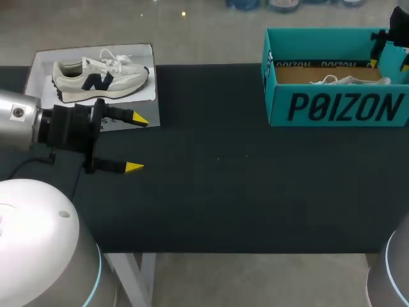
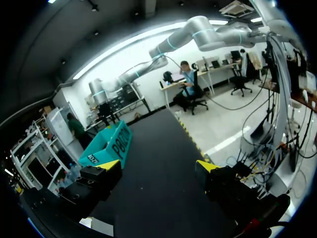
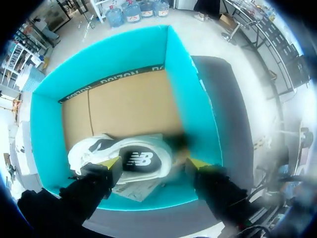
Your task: Take the shoe out of the shoebox, open the shoe tongue, remove and reinsert the insole, then place the shoe into the shoebox
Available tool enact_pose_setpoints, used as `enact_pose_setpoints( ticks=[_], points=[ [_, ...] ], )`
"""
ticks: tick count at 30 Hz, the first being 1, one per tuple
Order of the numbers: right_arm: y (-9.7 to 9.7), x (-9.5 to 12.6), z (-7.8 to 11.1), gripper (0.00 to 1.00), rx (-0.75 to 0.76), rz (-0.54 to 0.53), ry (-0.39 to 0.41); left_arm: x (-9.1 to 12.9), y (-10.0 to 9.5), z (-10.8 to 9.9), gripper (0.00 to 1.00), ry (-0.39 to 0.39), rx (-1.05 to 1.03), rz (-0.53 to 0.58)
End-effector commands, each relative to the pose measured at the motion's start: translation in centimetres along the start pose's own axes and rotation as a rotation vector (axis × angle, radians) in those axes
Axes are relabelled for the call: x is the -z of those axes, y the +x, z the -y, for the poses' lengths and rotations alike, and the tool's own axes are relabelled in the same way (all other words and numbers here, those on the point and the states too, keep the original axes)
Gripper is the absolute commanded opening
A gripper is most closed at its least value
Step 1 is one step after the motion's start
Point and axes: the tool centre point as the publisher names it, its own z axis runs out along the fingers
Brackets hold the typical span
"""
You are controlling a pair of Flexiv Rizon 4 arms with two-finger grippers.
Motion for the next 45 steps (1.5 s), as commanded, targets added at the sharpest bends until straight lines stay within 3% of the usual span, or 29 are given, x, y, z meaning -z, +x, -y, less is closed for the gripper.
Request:
enact_pose_setpoints(
  ticks=[1,5,10,26,28,30,36,40,41,45],
  points=[
    [1.4,4.0,1.2,1.0,0.019,0.017,-0.049,0.0,0.0,0.0,1.0,-0.001,0.0,-0.002],
    [3.2,6.5,2.1,1.0,0.058,0.041,-0.079,0.0,0.0,0.0,1.0,-0.001,0.0,-0.002],
    [5.7,8.8,5.1,1.0,0.088,0.092,-0.145,0.0,0.0,0.0,1.0,-0.001,0.0,-0.002],
    [5.7,8.8,5.1,1.0,0.088,0.092,-0.145,0.0,0.0,0.0,1.0,-0.001,0.0,-0.002],
    [5.7,8.8,5.1,1.0,0.088,0.092,-0.145,2.2,-1.1,-0.6,1.0,-0.059,-0.122,-0.074],
    [5.7,8.8,5.1,1.0,0.088,0.092,-0.145,5.1,-2.2,-1.7,1.0,-0.177,-0.279,-0.206],
    [5.7,8.8,5.1,1.0,0.088,0.092,-0.145,10.4,-3.4,-4.9,1.0,-0.222,-0.47,-0.511],
    [5.7,8.8,5.1,1.0,0.088,0.092,-0.145,12.6,-3.3,-7.1,1.0,-0.255,-0.553,-0.681],
    [5.7,8.8,5.1,1.0,0.088,0.092,-0.145,13.4,-3.6,-8.1,1.0,-0.312,-0.576,-0.72],
    [5.7,8.8,5.1,1.0,0.088,0.092,-0.145,13.4,-3.6,-8.1,1.0,-0.312,-0.576,-0.72]
  ],
)
